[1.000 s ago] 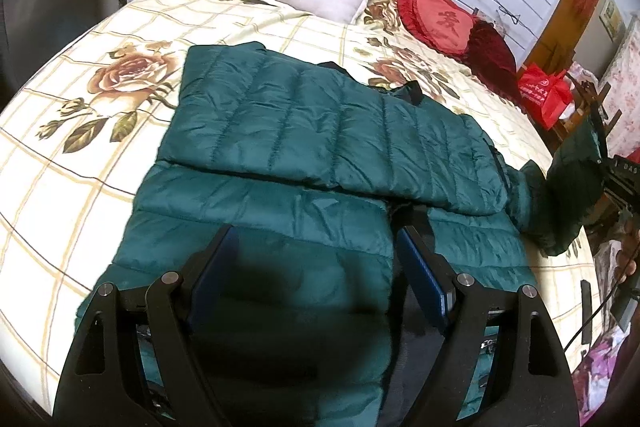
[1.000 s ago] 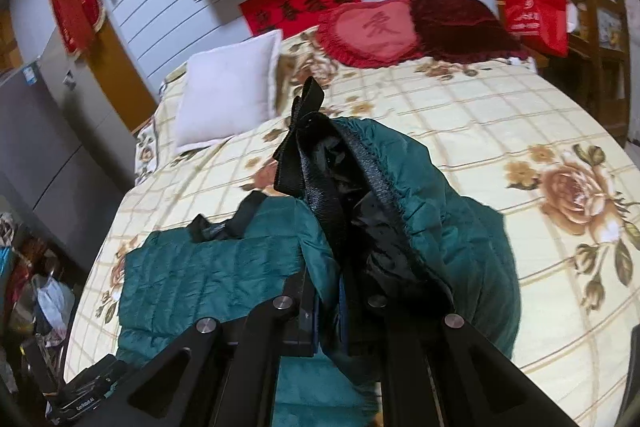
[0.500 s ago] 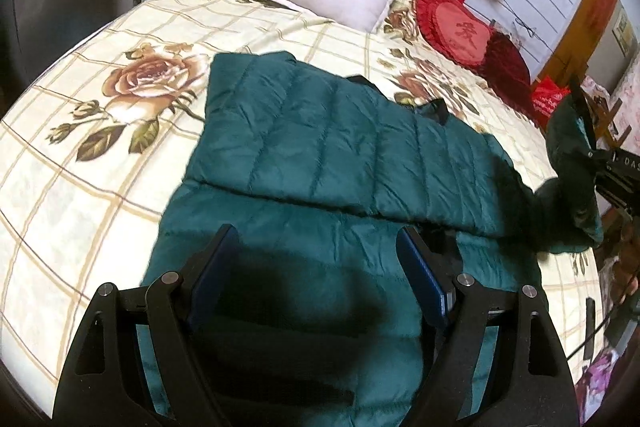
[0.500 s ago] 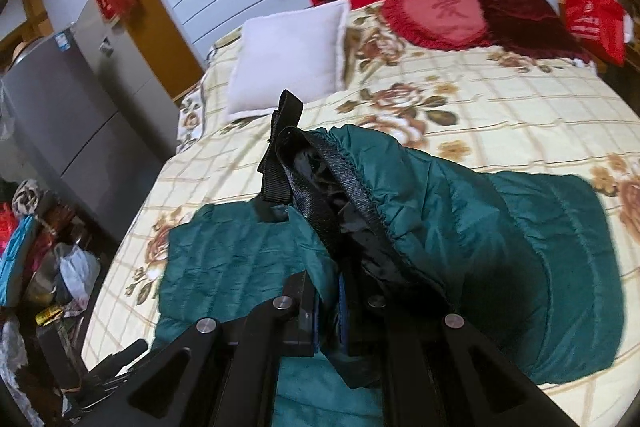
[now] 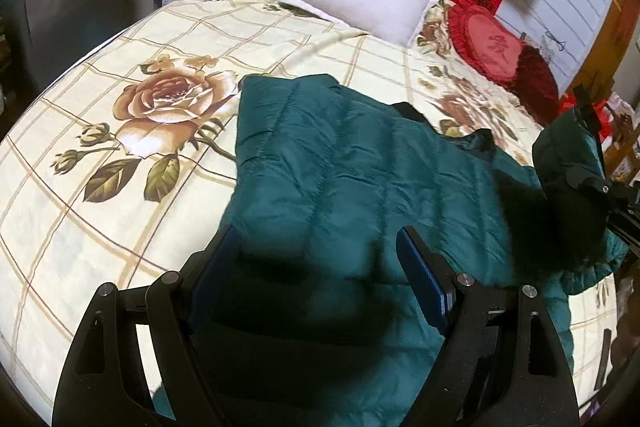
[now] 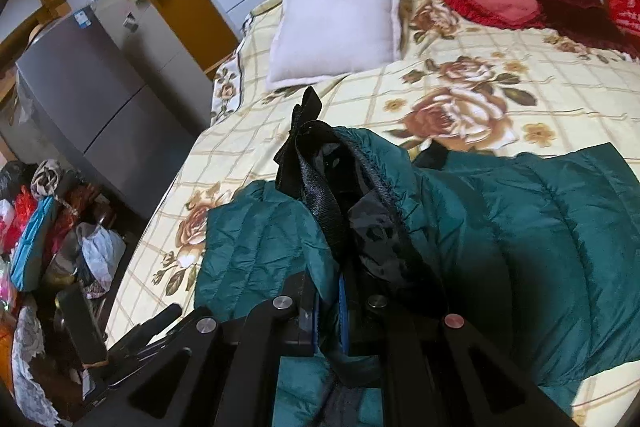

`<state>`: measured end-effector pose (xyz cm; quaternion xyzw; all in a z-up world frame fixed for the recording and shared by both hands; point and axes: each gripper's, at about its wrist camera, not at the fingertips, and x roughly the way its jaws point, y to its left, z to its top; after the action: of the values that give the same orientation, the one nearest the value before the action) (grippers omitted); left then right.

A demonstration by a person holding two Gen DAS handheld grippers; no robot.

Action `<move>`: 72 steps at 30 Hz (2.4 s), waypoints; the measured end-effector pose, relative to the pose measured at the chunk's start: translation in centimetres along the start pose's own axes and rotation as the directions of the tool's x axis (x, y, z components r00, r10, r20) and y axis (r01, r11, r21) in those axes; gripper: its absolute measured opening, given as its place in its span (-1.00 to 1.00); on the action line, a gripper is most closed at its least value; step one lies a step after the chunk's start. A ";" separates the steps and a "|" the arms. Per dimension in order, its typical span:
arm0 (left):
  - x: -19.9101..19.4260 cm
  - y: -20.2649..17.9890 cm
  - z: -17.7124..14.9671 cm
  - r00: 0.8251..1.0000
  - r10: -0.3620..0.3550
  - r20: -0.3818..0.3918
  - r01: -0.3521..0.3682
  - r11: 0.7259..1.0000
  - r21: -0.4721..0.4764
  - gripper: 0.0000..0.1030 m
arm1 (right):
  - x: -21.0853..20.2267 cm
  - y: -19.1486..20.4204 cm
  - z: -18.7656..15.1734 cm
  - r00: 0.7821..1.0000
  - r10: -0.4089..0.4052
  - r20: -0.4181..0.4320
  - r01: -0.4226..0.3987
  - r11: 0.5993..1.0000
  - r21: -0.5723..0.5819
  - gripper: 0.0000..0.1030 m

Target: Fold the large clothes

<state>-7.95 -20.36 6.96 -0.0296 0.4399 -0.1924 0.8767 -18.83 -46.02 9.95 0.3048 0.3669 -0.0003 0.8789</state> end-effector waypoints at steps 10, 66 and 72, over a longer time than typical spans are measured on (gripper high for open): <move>0.3 1.7 0.0 1.000 -0.004 -0.009 0.004 1.000 -0.015 0.58 | 4.4 3.9 -0.1 0.993 0.102 -0.065 -0.103 0.995 -0.015 -0.87; 0.8 -3.5 1.6 0.996 -0.080 0.030 0.080 0.997 -0.010 -0.52 | -9.7 -10.2 -4.3 0.998 -0.068 0.005 0.067 0.996 0.064 0.11; -0.6 -2.2 3.2 0.992 -0.096 0.076 0.099 0.995 -0.032 -0.64 | -6.7 -9.2 -3.5 0.994 -0.113 -0.013 0.113 0.993 0.027 0.11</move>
<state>-6.48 -22.58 9.87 -0.0738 0.4082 -0.2259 0.8814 -28.04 -53.14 7.41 0.2956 0.3888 -0.0534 0.8710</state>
